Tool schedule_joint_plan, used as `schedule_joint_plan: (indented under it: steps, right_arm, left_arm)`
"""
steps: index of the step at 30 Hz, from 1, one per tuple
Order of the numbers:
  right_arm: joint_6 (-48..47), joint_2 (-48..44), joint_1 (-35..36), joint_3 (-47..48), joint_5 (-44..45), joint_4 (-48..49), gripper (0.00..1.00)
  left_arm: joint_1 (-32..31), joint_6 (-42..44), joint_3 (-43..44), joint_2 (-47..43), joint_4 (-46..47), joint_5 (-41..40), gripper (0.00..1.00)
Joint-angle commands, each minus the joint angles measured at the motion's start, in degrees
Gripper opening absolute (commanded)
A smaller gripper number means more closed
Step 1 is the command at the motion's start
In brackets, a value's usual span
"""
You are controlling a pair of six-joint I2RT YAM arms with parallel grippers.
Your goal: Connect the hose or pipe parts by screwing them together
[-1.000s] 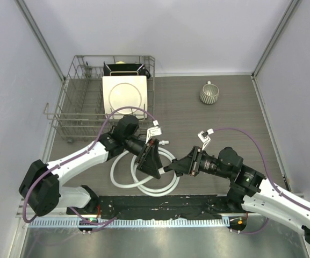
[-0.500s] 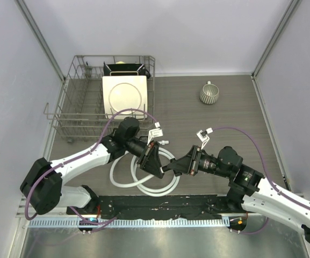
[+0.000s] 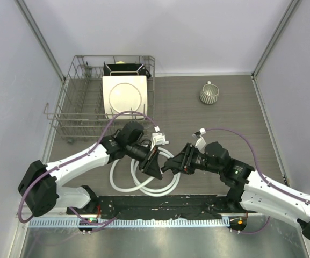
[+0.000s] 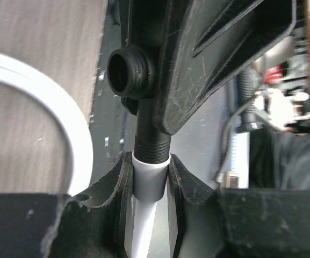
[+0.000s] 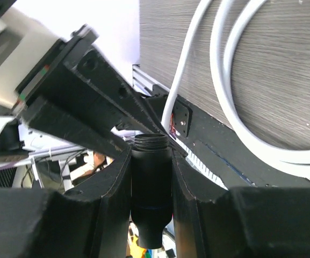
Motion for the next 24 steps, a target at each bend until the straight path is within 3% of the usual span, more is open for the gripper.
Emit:
schedule_joint_plan:
  steps: [1,8,15,22,24]
  right_arm:
    - [6.1,1.5,0.9,3.8,0.0,4.1,0.01]
    - [8.3,2.8,0.9,5.0,2.9,-0.9,0.01]
    - [10.3,4.2,1.0,6.4,6.3,-2.0,0.01]
    - [13.2,4.2,0.9,5.2,9.3,0.1,0.01]
    - [14.0,3.8,0.9,5.1,10.0,0.1,0.03]
  left_arm:
    - [-4.4,7.6,7.2,-2.1,-6.3,-21.6,0.00]
    - [-10.2,7.9,6.4,-6.1,-4.7,-47.5,0.00]
    - [-15.1,8.2,5.3,-6.9,-3.2,-66.6,0.00]
    - [-25.0,13.9,6.1,-3.8,-2.1,-86.8,0.00]
    - [-25.6,14.7,5.8,-4.0,-1.5,-89.1,0.00]
